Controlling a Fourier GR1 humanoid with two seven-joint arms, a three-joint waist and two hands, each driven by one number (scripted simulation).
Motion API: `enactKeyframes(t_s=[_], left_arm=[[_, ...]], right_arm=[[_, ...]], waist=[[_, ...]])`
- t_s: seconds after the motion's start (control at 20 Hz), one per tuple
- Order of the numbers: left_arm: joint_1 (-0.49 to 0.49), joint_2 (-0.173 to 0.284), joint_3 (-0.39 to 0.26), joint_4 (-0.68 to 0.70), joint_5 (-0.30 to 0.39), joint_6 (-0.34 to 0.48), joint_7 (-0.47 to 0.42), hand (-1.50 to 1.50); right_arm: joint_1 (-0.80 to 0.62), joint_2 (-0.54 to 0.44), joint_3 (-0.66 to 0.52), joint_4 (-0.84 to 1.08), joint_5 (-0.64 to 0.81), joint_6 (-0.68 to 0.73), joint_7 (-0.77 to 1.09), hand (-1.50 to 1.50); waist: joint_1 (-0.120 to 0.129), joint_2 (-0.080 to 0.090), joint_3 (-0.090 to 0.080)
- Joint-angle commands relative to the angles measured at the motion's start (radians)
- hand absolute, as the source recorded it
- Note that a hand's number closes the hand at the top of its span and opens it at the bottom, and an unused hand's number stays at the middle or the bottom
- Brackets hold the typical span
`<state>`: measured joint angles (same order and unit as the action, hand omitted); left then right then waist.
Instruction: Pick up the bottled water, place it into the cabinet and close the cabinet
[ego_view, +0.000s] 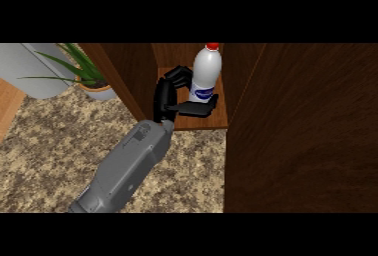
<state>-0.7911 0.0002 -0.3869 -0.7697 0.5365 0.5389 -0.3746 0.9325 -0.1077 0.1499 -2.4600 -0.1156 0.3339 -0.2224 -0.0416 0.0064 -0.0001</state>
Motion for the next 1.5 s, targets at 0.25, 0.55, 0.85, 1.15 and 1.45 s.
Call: enactKeyframes(t_s=[0.25,0.55,0.85,1.15,1.45], left_arm=[[-0.207,0.012,0.039,0.340,-0.042,0.020,-0.030,1.50],[-0.291,0.044,0.080,0.500,-0.052,0.064,-0.011,1.50],[-0.333,0.037,0.169,0.549,-0.003,0.079,-0.076,1.50],[-0.361,0.058,0.122,0.648,-0.079,0.154,-0.127,-1.50],[-0.384,0.060,0.122,0.692,-0.096,0.180,-0.153,-1.50]], right_arm=[[-0.034,-0.013,-0.050,-0.002,-0.100,0.040,-0.004,-1.50],[-0.034,-0.003,-0.043,-0.006,-0.092,0.044,0.009,-1.50],[-0.006,-0.006,-0.046,-0.086,-0.114,0.040,0.054,-1.50],[-0.036,-0.009,-0.083,-0.020,-0.121,0.068,0.000,-1.50],[-0.016,-0.006,-0.052,-0.008,-0.098,0.098,-0.021,-1.50]], waist=[[-0.023,0.011,0.001],[-0.028,0.018,0.000],[-0.039,0.023,-0.002],[-0.050,0.026,-0.001],[-0.066,0.032,-0.002]])
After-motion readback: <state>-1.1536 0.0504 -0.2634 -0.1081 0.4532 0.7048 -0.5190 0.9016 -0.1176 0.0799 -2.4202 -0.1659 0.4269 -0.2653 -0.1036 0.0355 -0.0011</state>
